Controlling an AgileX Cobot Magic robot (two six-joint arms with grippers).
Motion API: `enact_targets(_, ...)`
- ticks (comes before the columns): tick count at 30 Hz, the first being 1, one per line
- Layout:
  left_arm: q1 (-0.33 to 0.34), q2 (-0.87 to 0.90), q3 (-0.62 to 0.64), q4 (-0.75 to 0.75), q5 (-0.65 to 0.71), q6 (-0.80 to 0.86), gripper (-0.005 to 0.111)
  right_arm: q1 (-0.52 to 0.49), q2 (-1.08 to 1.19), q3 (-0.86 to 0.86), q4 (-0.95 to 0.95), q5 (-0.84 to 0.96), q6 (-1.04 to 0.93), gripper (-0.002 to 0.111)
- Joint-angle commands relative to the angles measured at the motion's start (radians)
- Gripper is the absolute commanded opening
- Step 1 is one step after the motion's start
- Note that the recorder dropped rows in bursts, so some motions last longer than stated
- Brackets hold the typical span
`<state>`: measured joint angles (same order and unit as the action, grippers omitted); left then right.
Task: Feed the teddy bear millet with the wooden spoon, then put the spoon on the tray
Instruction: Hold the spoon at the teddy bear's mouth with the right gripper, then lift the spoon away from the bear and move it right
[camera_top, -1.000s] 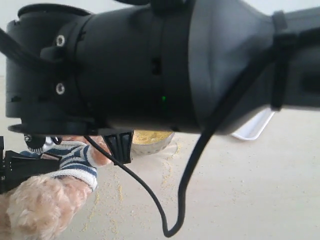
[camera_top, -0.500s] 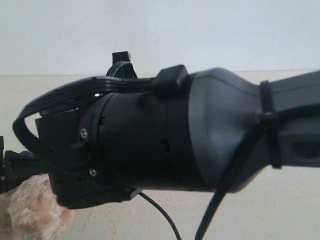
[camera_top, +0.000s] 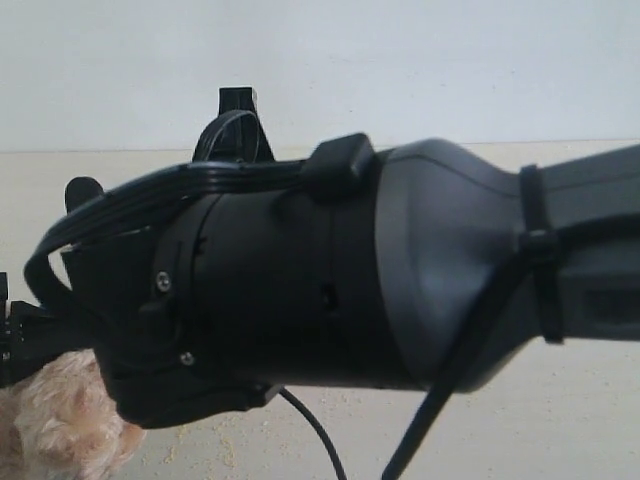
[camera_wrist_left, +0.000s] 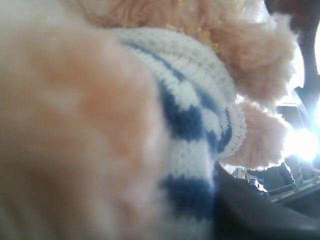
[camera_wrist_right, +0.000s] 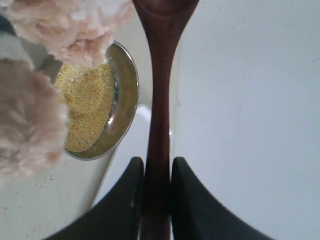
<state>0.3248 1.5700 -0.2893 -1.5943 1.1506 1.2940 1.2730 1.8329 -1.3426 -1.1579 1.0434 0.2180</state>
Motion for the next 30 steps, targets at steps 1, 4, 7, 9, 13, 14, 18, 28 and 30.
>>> enact_targets(1,0.002,0.001,-0.003,-0.014,0.023,0.008,0.005,0.002,-0.020,0.004,-0.010,0.004,0.004,0.000)
enact_targets(4,0.002,0.001,-0.003,-0.014,0.023,0.008,0.005,0.002,-0.028,0.004,-0.026,0.032,0.041,0.000)
enact_targets(7,0.002,0.001,-0.003,-0.014,0.023,0.008,0.005,0.002,-0.038,0.004,-0.016,0.011,0.038,0.000)
enact_targets(9,0.002,0.001,-0.003,-0.014,0.023,0.008,0.005,0.005,-0.045,0.004,-0.019,0.026,0.044,0.000)
enact_targets(13,0.002,0.001,-0.003,-0.014,0.023,0.008,0.005,0.005,-0.055,0.004,0.003,0.004,0.027,0.000)
enact_targets(14,0.002,0.001,-0.003,-0.014,0.023,0.008,0.005,0.005,-0.055,0.004,0.003,0.017,0.001,0.000)
enact_targets(18,0.002,0.001,-0.003,-0.012,0.023,0.012,0.005,0.001,-0.066,0.004,0.003,0.017,0.124,0.000)
enact_targets(28,0.002,0.001,-0.003,-0.010,0.025,0.016,0.005,-0.196,-0.202,0.004,0.264,-0.159,0.239,0.000)
enact_targets(30,0.002,0.001,-0.003,-0.010,0.025,0.016,0.005,-0.291,-0.249,0.004,0.420,-0.226,0.195,0.000)
